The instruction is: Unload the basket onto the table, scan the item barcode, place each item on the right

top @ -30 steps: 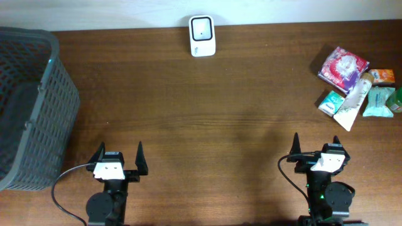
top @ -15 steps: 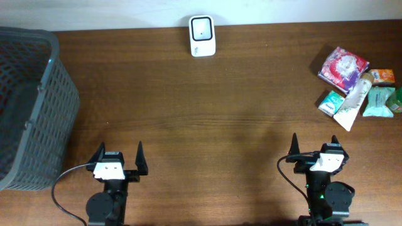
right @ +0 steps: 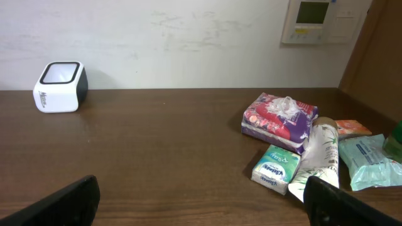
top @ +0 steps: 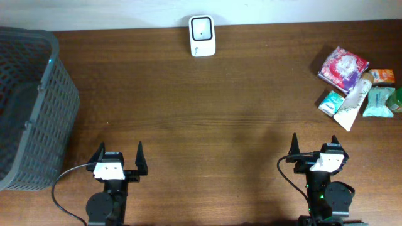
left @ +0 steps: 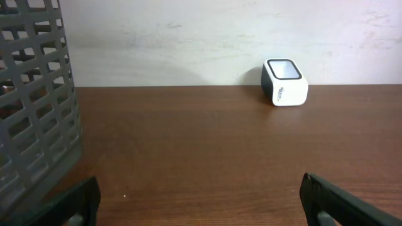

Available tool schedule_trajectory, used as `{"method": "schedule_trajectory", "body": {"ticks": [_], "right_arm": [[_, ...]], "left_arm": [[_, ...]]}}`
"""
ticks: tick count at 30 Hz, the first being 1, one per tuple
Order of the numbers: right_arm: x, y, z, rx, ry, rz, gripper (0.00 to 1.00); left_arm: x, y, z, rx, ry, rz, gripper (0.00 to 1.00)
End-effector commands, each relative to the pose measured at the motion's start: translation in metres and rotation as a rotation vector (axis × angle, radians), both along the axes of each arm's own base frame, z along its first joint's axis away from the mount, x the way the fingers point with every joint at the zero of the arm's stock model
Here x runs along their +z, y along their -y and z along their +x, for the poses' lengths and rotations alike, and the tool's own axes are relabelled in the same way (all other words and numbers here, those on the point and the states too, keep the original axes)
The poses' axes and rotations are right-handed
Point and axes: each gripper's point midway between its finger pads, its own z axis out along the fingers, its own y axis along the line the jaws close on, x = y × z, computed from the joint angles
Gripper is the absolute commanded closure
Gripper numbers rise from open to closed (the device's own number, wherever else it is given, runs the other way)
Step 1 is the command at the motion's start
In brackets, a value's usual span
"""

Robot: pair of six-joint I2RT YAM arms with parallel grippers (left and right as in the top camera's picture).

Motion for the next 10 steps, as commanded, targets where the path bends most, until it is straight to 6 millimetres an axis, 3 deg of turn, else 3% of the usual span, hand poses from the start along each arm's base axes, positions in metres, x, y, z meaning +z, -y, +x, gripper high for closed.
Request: {"method": "schedule_trajectory", "body": {"ticks": [1, 10], "right_arm": [[-0.0034, -0.0032, 0.0004, 0.014, -0.003, 0.008, 0.01], [-0.0034, -0.0032, 0.0004, 0.014, -0.003, 0.008, 0.01]], "left_arm": [[-0.0013, 0.0014, -0.0002, -0.011, 0.003, 0.014, 0.01], [-0.0013, 0.0014, -0.0002, -0.011, 0.003, 0.014, 0.01]]}}
